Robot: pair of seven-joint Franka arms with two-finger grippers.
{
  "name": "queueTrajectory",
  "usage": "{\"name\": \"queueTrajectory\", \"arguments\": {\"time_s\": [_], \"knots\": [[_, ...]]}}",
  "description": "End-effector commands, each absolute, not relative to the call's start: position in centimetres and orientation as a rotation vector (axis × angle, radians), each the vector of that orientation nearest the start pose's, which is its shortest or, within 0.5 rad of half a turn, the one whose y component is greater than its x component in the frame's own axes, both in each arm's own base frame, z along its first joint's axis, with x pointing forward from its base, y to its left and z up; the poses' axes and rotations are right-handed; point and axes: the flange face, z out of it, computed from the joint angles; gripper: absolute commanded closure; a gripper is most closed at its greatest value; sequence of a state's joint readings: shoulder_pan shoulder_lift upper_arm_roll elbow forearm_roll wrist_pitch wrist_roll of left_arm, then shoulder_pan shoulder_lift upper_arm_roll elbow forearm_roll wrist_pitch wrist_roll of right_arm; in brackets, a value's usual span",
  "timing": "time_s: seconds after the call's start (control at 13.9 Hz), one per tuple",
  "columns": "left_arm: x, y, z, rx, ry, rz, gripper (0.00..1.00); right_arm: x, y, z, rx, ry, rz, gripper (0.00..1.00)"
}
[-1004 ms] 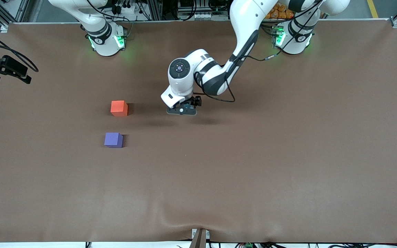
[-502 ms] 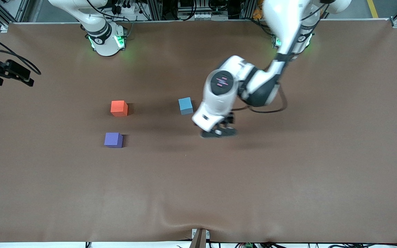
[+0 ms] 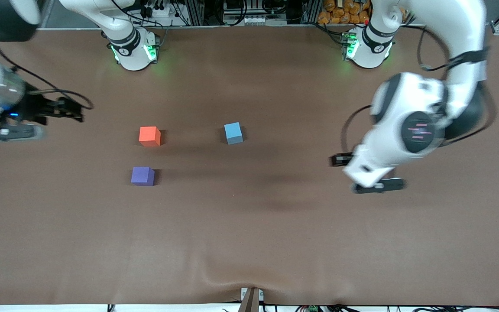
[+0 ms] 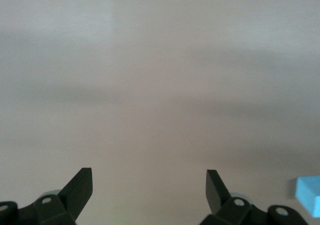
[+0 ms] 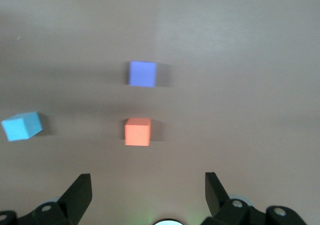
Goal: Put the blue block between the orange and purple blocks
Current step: 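Reach the right gripper to the blue block and grasp it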
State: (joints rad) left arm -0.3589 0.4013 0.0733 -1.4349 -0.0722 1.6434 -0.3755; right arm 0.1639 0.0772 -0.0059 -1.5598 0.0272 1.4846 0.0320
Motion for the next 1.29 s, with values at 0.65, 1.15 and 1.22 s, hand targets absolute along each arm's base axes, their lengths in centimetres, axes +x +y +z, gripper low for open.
{"name": "queueTrajectory", "arguments": {"time_s": [0.65, 1.15, 1.22], "knots": [[55.6, -1.0, 53.5, -3.079, 0.055, 0.214, 0.0, 53.4, 36.7, 41.2, -3.074, -0.25, 0.37, 0.0], [53.2, -5.0, 61.5, -3.099, 0.157, 0.049, 0.0, 48.6, 44.9, 30.7, -3.134, -0.177, 0.423, 0.0], [52.7, -6.0, 62.1, -3.097, 0.164, 0.039, 0.0, 48.3, 45.2, 29.9, -3.139, -0.162, 0.422, 0.0]]}}
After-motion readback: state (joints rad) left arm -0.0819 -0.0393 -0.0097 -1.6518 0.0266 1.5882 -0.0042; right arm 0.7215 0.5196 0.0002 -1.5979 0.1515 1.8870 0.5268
